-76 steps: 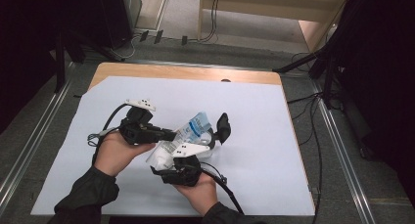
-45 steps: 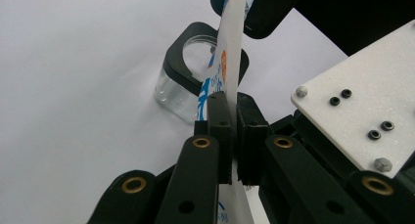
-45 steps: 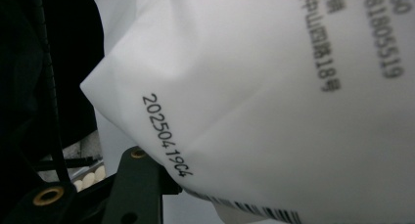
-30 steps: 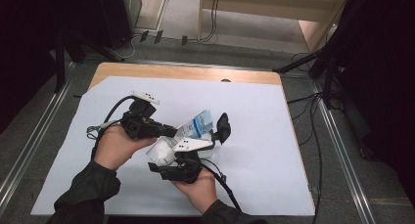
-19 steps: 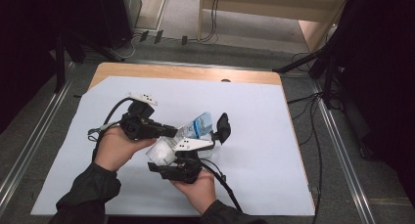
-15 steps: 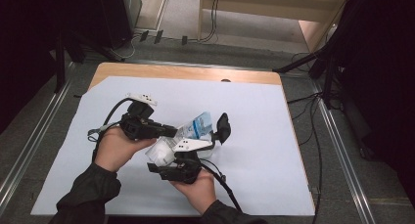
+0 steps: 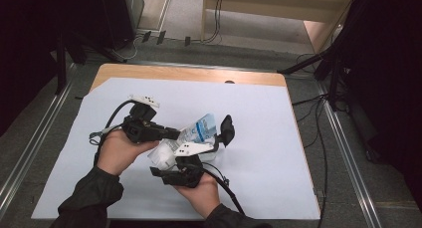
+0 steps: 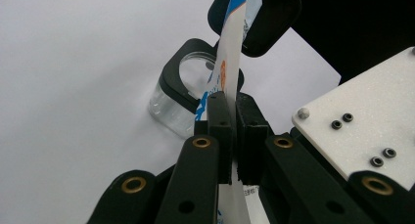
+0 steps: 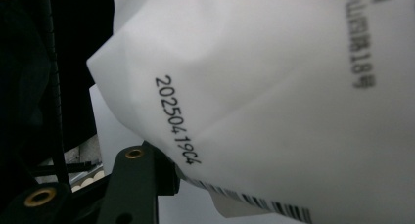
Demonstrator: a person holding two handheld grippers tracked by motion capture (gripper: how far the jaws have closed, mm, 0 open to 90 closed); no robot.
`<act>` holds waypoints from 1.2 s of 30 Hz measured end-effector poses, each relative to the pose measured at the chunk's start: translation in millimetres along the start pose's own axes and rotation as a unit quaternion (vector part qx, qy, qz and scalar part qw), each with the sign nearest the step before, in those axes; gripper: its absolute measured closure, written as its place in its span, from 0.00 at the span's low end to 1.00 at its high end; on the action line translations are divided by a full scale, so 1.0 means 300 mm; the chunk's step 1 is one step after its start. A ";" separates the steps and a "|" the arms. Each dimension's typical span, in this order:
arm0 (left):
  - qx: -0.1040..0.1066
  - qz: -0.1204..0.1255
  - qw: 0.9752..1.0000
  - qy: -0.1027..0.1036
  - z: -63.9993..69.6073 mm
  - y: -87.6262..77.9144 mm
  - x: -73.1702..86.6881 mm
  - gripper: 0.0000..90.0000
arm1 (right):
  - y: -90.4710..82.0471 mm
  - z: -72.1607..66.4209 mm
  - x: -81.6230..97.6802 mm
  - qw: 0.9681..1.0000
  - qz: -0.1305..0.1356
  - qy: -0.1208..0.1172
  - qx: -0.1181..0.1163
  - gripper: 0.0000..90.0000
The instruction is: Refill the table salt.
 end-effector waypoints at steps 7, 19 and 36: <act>0.005 0.006 1.000 0.008 0.009 0.000 -0.005 0.97 | -0.009 -0.003 -0.007 1.000 0.011 0.018 -0.005 0.66; 0.018 0.026 0.999 0.005 0.012 -0.017 -0.019 0.93 | -0.019 -0.030 -0.027 0.998 0.030 0.037 -0.037 0.66; 0.009 0.028 1.000 0.007 -0.005 0.017 -0.029 0.96 | -0.001 -0.054 -0.008 0.999 0.008 0.005 -0.036 0.67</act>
Point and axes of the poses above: each handheld gripper's, and its own axes: y roughly forward along the jaws, x roughly out of its underside, z roughly to its right, the point moved 10 cm from there along y, roughly forward along the jaws, and after that the axes turned 2 degrees about -x, right-handed, at the moved point
